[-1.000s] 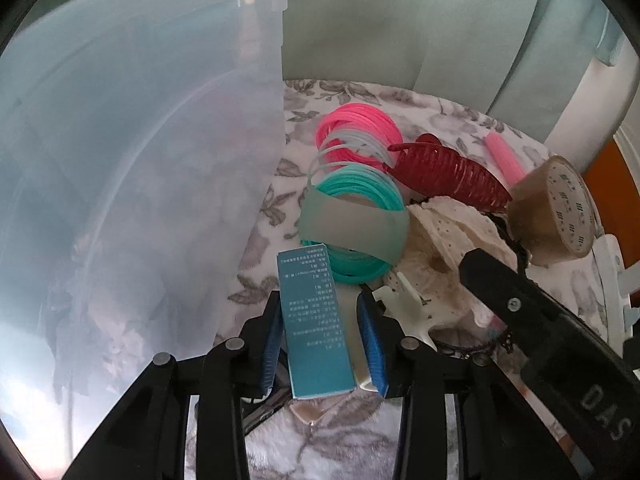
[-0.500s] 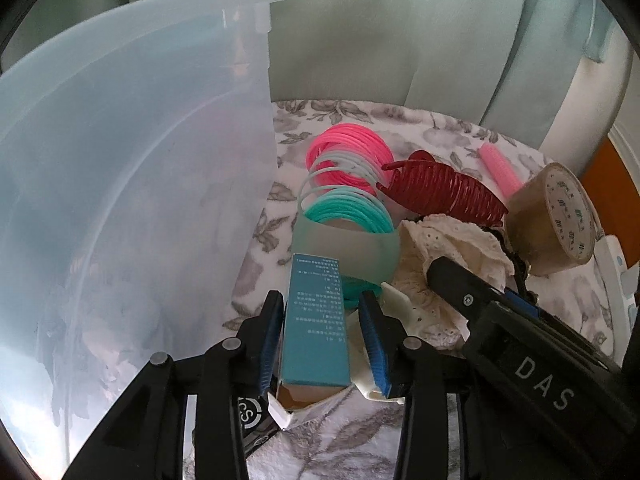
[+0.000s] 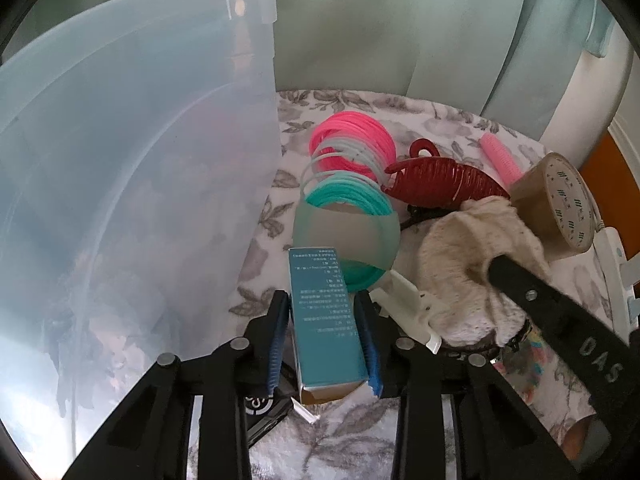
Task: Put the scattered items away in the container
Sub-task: 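Grasp the teal box with the left gripper while the right gripper grasps the lace scrunchie, then carry the teal box and lace scrunchie over the clear box and release both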
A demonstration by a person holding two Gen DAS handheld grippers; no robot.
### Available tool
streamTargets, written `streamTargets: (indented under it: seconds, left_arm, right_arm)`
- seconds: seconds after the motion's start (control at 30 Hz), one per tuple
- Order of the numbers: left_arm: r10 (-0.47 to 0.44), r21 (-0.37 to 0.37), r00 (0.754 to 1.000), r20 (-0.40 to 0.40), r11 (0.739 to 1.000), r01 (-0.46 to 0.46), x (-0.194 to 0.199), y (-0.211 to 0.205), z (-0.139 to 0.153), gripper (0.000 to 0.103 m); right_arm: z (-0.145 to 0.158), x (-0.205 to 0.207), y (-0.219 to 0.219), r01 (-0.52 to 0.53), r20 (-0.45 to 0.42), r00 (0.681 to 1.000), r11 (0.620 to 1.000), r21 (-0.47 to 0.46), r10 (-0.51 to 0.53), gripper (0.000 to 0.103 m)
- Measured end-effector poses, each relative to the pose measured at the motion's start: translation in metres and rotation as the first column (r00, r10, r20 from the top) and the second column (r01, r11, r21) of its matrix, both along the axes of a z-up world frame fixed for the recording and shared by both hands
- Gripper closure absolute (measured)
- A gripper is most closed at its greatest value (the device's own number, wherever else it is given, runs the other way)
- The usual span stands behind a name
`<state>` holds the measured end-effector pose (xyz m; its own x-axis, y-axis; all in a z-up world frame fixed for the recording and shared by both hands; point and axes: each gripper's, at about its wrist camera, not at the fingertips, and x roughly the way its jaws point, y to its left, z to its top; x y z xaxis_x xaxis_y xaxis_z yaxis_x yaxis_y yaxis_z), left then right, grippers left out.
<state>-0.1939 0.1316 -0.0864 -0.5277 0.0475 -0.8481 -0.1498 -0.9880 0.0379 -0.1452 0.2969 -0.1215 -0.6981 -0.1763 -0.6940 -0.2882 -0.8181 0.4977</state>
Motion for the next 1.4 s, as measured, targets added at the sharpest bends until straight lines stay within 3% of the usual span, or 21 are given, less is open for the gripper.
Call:
streamTargets:
  seconds: [0.37, 0.77, 1.1, 1.4]
  left_arm:
    - [-0.049, 0.043, 0.999, -0.001, 0.998, 0.049, 0.019, 0.007, 0.021, 0.078]
    - [-0.091, 0.132, 0.987, -0.133, 0.985, 0.109, 0.063, -0.001, 0.104, 0.078]
    - [-0.071, 0.227, 0.949, -0.308, 0.963, 0.146, 0.099, -0.025, 0.195, 0.078]
    - [-0.021, 0.282, 0.933, -0.36, 0.951, 0.131, 0.122, -0.06, 0.224, 0.078]
  right_arm:
    - [0.032, 0.027, -0.006, 0.044, -0.041, 0.998, 0.999, -0.019, -0.045, 0.081]
    - [0.113, 0.088, -0.022, 0.1, -0.166, 0.981, 0.995, 0.014, -0.096, 0.081]
    - [0.192, 0.128, -0.038, 0.17, -0.285, 0.947, 0.984, 0.049, -0.15, 0.081]
    - [0.232, 0.151, -0.075, 0.146, -0.367, 0.925, 0.984, 0.1, -0.1, 0.081]
